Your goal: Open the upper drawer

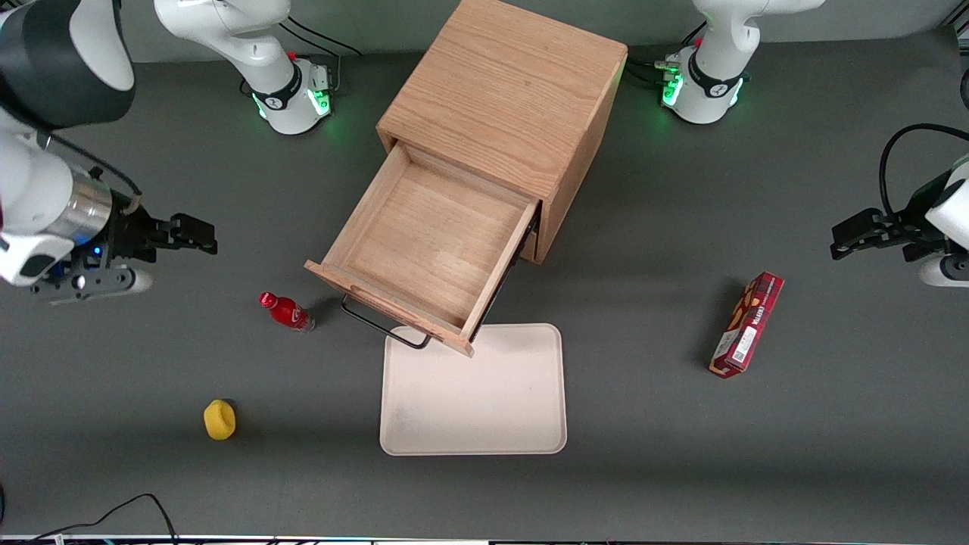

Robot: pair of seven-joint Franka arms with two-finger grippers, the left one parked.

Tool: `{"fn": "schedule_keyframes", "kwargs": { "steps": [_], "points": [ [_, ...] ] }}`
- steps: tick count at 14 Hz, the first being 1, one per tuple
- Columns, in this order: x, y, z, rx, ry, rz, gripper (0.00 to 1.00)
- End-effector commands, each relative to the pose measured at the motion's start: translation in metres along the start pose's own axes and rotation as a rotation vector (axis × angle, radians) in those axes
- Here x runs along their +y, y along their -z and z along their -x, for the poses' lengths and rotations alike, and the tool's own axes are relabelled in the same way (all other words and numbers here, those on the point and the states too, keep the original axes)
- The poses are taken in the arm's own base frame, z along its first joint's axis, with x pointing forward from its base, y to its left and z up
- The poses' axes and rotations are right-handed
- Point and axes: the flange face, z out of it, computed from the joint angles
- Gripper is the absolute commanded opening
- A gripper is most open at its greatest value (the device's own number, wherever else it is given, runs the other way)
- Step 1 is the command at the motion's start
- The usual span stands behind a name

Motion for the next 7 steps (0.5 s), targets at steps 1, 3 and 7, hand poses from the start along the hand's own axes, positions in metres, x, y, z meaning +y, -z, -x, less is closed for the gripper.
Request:
{"fn": "schedule_keyframes", "kwargs": {
  "steps": [1,3,7],
  "points": [
    [0.032,-0.03,0.074,0.072,-0.072,0.01,1.0],
    [0.049,-0.027,0.067,0.076,-0.13,0.018,1.0],
    [0.051,-0.018,0.068,0.049,-0.229,0.046,1.0]
  ]
}}
